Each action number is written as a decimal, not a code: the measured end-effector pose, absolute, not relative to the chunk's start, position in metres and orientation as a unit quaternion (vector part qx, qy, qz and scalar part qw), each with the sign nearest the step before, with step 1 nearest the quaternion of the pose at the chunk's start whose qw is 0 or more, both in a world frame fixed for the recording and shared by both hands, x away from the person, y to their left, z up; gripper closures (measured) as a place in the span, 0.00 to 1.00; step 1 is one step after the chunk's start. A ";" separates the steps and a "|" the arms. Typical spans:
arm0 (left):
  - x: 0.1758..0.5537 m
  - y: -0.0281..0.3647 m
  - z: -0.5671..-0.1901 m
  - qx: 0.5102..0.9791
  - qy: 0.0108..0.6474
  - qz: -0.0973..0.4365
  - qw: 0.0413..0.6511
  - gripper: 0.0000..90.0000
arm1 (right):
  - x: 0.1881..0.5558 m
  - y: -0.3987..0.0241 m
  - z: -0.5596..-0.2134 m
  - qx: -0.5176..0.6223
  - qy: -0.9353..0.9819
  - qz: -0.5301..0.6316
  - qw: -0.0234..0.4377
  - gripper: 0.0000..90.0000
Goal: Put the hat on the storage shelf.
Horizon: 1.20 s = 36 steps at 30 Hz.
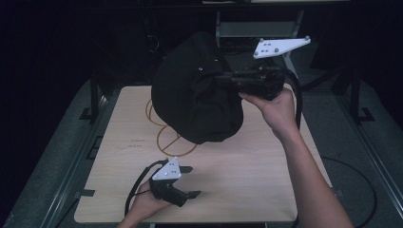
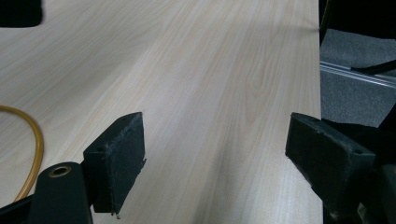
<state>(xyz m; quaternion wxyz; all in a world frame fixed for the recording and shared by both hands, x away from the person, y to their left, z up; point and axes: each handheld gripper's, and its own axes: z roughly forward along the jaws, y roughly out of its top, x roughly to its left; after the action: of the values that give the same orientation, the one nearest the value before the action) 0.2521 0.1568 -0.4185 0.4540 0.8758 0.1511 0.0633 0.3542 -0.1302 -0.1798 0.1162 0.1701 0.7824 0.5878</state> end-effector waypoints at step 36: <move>0.256 0.157 -0.423 0.882 0.148 0.073 0.441 0.21 | 0.424 -0.063 -0.164 0.174 0.798 0.570 0.091 0.96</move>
<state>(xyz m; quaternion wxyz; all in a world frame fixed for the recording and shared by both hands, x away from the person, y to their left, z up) 0.2564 0.1571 -0.4227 0.4405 0.8825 0.1479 0.0730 0.4242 -0.0627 -0.1640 0.0907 0.1741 0.7978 0.5701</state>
